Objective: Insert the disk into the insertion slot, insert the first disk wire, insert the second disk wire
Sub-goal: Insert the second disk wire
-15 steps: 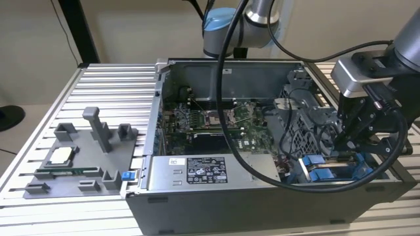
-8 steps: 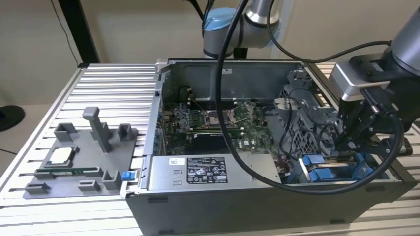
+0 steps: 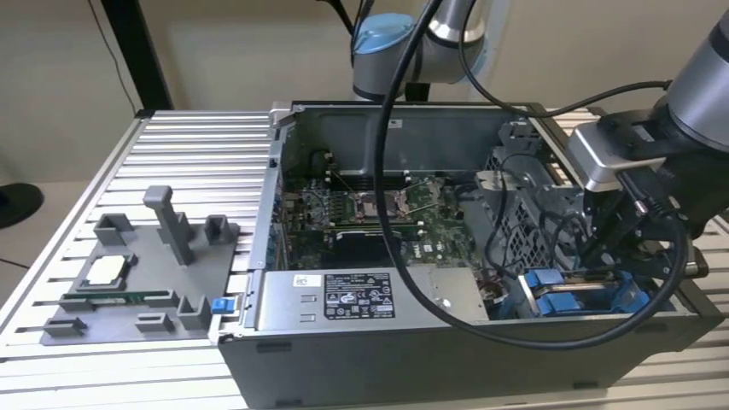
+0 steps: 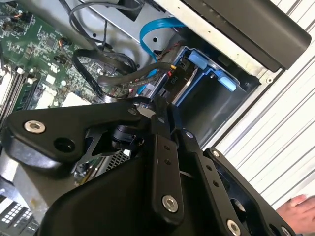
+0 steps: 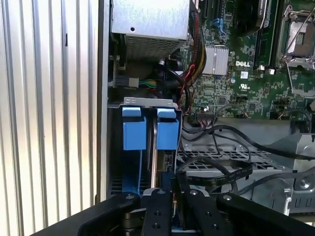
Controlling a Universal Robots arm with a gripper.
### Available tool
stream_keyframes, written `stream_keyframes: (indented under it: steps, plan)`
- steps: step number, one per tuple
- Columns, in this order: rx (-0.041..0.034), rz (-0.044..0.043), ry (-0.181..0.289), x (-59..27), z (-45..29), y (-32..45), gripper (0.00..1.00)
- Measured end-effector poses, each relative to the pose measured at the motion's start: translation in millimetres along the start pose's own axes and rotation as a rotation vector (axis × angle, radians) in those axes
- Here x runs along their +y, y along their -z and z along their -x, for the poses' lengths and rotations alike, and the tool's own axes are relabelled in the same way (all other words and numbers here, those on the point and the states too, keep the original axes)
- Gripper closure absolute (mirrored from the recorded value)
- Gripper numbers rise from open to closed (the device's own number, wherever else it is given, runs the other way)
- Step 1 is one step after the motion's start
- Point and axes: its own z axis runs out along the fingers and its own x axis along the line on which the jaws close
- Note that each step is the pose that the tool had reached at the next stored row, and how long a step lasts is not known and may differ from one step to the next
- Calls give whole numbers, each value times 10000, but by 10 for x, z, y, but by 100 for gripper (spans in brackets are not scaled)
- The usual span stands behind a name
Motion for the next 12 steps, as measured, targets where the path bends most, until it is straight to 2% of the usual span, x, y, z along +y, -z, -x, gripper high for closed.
stream_keyframes:
  steps: [6, 12]
  plan:
    - [-5, -1, 12, 1, -1, -8, 100]
    - [-41, -11, 10, 1, -7, -40, 100]
